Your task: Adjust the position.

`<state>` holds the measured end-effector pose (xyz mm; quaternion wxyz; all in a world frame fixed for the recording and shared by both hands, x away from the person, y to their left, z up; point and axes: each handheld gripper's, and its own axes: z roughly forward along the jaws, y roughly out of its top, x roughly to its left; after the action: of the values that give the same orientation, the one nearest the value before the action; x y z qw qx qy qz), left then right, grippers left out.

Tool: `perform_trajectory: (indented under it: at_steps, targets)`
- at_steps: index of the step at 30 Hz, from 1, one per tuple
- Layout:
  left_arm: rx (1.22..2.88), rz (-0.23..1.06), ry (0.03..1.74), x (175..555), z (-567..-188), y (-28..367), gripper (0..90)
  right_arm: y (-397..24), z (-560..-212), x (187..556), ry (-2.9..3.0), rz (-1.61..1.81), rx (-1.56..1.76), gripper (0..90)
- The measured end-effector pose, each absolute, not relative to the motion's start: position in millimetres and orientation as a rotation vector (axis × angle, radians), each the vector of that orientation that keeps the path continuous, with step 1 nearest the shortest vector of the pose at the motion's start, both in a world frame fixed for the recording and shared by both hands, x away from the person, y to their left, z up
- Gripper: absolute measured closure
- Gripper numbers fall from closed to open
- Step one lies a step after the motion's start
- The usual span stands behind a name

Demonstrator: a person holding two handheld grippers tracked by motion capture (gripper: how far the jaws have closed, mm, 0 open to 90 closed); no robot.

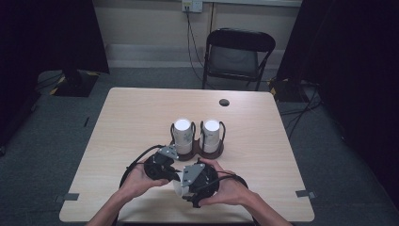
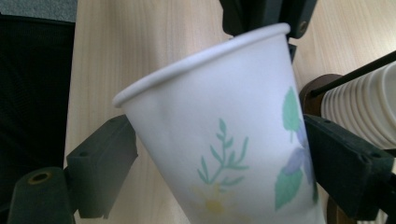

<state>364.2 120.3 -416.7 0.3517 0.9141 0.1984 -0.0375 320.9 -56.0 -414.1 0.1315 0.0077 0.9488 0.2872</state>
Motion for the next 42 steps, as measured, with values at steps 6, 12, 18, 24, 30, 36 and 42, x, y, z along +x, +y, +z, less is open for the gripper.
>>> perform_trajectory:
  at_steps: [6,12,18,24,30,36,42]
  targets:
    - [2.370,-0.088,0.515,364,-415,118,86.2,-52,-416,322,2.751,0.811,0.009,13.2]
    - [2.340,-0.103,0.534,367,-417,119,85.5,-53,-417,322,2.723,0.831,0.008,16.5]
    - [2.315,-0.097,0.567,367,-416,119,83.8,-56,-415,321,2.693,0.854,0.012,19.6]
    - [2.302,-0.076,0.586,368,-416,120,81.4,-59,-414,321,2.684,0.877,0.024,21.6]
    - [2.266,-0.065,0.627,367,-416,122,76.3,-63,-413,324,2.667,0.913,0.048,22.6]
    - [2.250,-0.053,0.642,366,-416,124,73.5,-67,-413,325,2.655,0.938,0.085,23.0]
    - [2.229,0.039,0.642,361,-416,125,67.3,-70,-412,326,2.654,0.945,0.117,23.5]
